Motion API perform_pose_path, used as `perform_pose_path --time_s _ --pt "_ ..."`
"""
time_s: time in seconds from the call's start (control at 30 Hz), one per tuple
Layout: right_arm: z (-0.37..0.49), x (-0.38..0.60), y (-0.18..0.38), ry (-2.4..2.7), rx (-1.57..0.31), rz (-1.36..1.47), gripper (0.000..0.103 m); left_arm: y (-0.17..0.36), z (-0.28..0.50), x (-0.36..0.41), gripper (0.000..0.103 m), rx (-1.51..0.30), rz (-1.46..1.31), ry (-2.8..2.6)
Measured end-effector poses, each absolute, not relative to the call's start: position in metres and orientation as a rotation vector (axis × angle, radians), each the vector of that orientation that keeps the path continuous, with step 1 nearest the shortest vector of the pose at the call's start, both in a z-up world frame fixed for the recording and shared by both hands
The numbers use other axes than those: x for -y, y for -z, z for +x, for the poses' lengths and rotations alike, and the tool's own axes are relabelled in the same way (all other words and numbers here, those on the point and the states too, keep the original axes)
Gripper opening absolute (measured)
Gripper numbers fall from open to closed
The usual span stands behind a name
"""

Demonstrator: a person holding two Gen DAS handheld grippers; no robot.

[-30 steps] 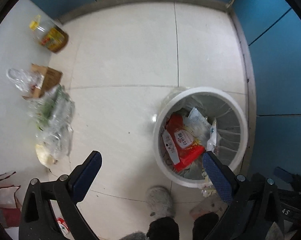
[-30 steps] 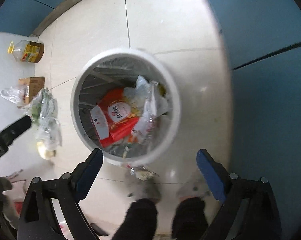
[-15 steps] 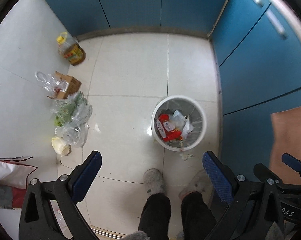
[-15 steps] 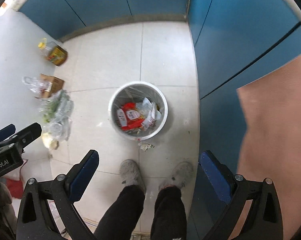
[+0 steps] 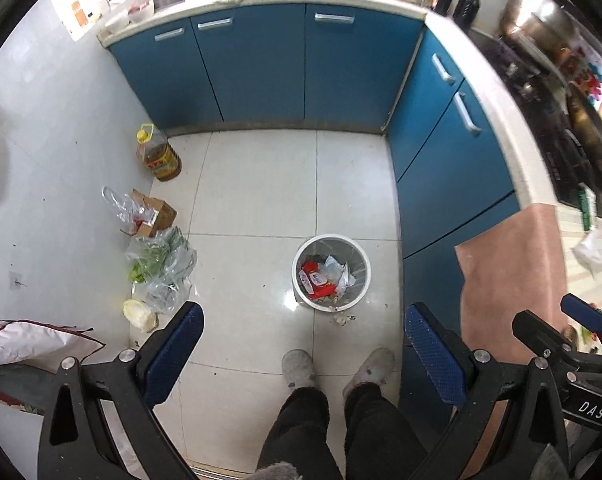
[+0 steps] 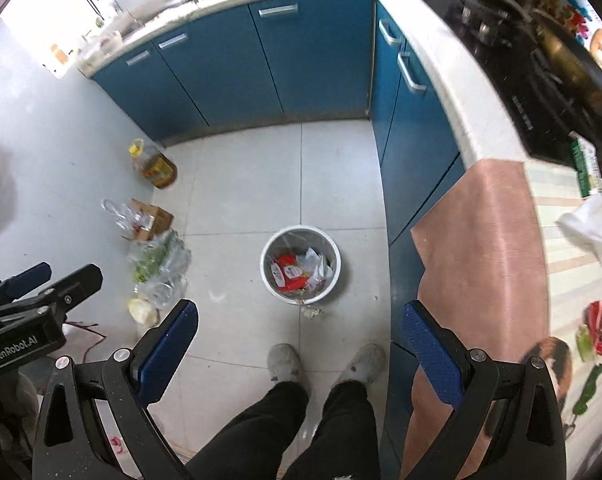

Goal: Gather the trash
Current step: 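Raise both tools from the bin back toward the counter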

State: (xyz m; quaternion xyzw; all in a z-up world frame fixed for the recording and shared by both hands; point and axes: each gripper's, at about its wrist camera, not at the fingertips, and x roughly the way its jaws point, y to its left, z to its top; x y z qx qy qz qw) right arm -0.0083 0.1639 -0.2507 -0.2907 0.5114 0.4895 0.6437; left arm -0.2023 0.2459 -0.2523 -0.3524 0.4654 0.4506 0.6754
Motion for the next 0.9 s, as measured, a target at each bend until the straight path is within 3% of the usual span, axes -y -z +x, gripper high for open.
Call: perform_pose_path --time_s 0.3,0.53,0.77,0.9 --pt "0.018 -0.117 0.182 -1.144 -1.144 -0.397 0.103 0.191 -0.188 -0.225 0.103 -0.905 -0.719 -0.973" --pt "0.080 -0.057 0.144 -1.019 -1.028 -0.134 0.103 0.159 -0.109 -0.218 0.103 -0.890 -0.514 -0.928" --pt "0.188 0.044 0.166 -0.661 -1.119 -0.004 0.102 0.171 0.022 -0.180 0.103 -1.002 -0.395 -0.732" --pt "0.244 0.107 0.206 -0.468 -1.177 0.053 0.091 0.196 0.103 -0.146 0.103 -1.094 -0.337 -0.611"
